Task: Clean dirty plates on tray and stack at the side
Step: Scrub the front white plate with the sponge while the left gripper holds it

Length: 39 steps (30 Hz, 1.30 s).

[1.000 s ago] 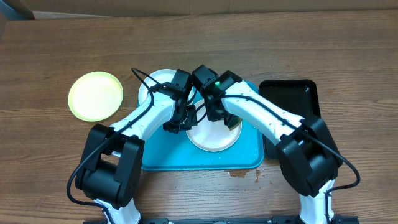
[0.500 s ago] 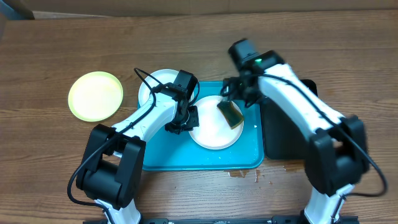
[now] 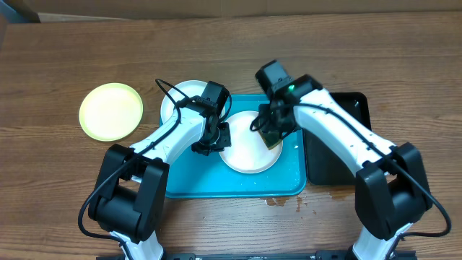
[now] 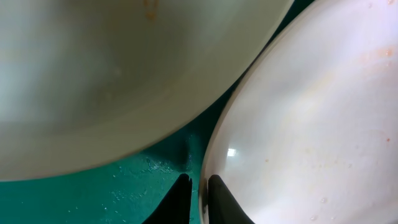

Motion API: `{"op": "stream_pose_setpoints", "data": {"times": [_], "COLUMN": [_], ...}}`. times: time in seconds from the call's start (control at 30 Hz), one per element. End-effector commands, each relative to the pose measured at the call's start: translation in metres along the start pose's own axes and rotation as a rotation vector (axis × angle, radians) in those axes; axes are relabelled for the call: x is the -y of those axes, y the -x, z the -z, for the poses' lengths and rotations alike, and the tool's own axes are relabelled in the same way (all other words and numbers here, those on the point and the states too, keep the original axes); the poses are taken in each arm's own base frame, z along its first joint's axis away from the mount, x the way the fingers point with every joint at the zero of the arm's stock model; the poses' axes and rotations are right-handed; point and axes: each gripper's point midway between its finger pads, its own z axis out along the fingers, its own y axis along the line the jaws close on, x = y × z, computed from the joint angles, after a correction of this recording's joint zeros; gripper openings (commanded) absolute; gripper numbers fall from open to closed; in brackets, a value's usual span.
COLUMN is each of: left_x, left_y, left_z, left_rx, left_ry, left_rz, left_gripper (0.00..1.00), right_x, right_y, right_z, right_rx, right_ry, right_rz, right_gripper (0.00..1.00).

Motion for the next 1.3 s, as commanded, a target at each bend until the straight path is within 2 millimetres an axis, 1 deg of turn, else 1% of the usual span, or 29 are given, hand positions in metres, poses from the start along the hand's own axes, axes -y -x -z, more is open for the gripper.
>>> {"op": "stream_pose_setpoints", "data": {"times": [0.0,0.13,0.17,0.2,0.27,0.33,0.37,0.53,0.6,0.67,0.73,0.87,1.07,1.27], "left_x": [0.007,0.007,0.007,0.007,0.007,0.007,0.007,0.007,0.007,0.008,0.008,0.008,0.009,0.009], "left_y": [0.005,0.005,0.005,0.005,0.005,0.005,0.005,0.005,0.006,0.006,0.006,0.007,0.008,0.008], "left_z": [0.004,0.004,0.004,0.004,0.004,0.004,0.004,0.004,0.004,0.004,0.004,0.004,0.004,0.004], "left_rx": [0.015,0.015,0.015,0.015,0.015,0.015,0.015,0.018,0.02,0.021,0.022,0.026,0.027,0.028], "left_ry": [-0.014,-0.014,-0.013,-0.014,-0.014,-0.014,-0.014,-0.015,-0.016,-0.017,-0.017,-0.02,-0.021,-0.021], "left_rz": [-0.01,-0.01,-0.01,-0.01,-0.01,-0.01,-0.01,-0.01,-0.01,-0.01,-0.01,-0.011,-0.012,-0.012], "left_gripper": [0.13,0.13,0.13,0.13,0.13,0.13,0.13,0.12,0.09,0.06,0.04,0.04,0.04,0.04], "right_x": [0.005,0.006,0.006,0.006,0.007,0.006,0.005,0.009,0.011,0.009,0.003,-0.016,-0.032,-0.058], "right_y": [-0.004,-0.006,-0.007,-0.008,-0.011,-0.014,-0.015,-0.023,-0.029,-0.035,-0.042,-0.051,-0.053,-0.052], "right_z": [-0.014,-0.034,-0.036,-0.04,-0.047,-0.052,-0.054,-0.062,-0.067,-0.073,-0.078,-0.076,-0.073,-0.065], "right_rx": [0.022,0.036,0.035,0.025,0.008,-0.009,-0.013,-0.051,-0.078,-0.115,-0.15,-0.207,-0.231,-0.255], "right_ry": [-0.031,-0.023,-0.024,-0.029,-0.033,-0.032,-0.035,-0.055,-0.065,-0.049,-0.015,0.1,0.197,0.352], "right_rz": [0.026,0.026,0.026,0.026,0.027,0.029,0.028,-0.006,-0.019,-0.019,-0.014,0.023,0.008,0.008], "right_gripper": [0.42,0.41,0.41,0.38,0.26,0.09,0.04,0.04,0.04,0.04,0.04,0.04,0.04,0.04]}}
